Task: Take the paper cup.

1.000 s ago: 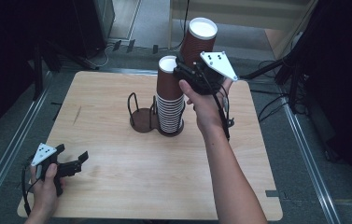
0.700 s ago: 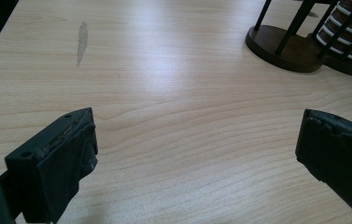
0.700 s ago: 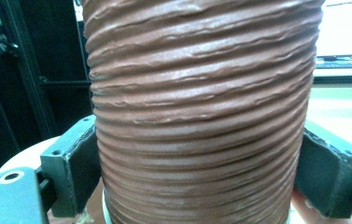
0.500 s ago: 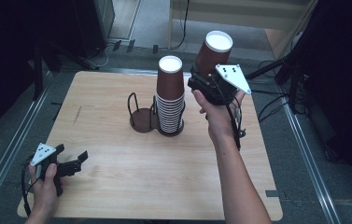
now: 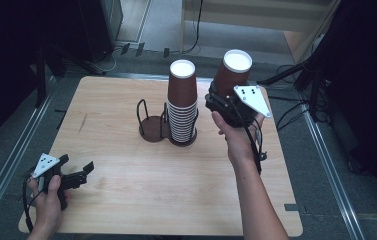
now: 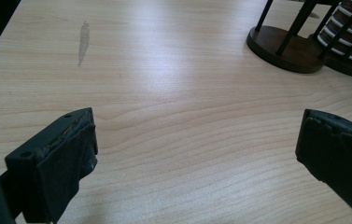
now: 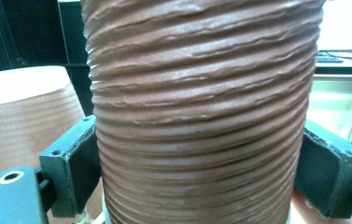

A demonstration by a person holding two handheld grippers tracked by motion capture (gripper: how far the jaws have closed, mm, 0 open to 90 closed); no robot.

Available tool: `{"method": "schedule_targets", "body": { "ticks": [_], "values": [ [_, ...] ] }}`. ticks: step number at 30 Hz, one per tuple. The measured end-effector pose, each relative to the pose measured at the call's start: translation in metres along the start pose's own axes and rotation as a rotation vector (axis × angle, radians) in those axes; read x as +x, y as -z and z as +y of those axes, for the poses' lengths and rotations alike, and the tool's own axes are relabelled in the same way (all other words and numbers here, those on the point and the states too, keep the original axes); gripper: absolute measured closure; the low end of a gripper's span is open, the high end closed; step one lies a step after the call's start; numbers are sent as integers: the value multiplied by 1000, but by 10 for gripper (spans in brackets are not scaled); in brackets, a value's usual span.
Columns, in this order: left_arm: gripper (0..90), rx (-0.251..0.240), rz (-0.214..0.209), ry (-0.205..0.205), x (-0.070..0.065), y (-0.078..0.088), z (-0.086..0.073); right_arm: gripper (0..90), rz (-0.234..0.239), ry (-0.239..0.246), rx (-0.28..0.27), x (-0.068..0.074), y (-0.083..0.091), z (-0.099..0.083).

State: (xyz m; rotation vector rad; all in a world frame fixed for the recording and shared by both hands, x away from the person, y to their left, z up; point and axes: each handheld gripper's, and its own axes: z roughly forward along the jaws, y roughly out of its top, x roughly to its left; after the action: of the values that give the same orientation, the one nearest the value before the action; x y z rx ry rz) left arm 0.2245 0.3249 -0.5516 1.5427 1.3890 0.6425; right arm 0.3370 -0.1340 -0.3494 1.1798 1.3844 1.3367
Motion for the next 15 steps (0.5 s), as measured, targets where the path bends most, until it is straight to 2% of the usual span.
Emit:
{"method": "schedule_targets", "body": {
  "ticks": [15],
  "values": [
    [0, 2, -3, -4, 0, 0, 0, 122, -15, 7, 26, -8, 12, -28]
  ]
}}
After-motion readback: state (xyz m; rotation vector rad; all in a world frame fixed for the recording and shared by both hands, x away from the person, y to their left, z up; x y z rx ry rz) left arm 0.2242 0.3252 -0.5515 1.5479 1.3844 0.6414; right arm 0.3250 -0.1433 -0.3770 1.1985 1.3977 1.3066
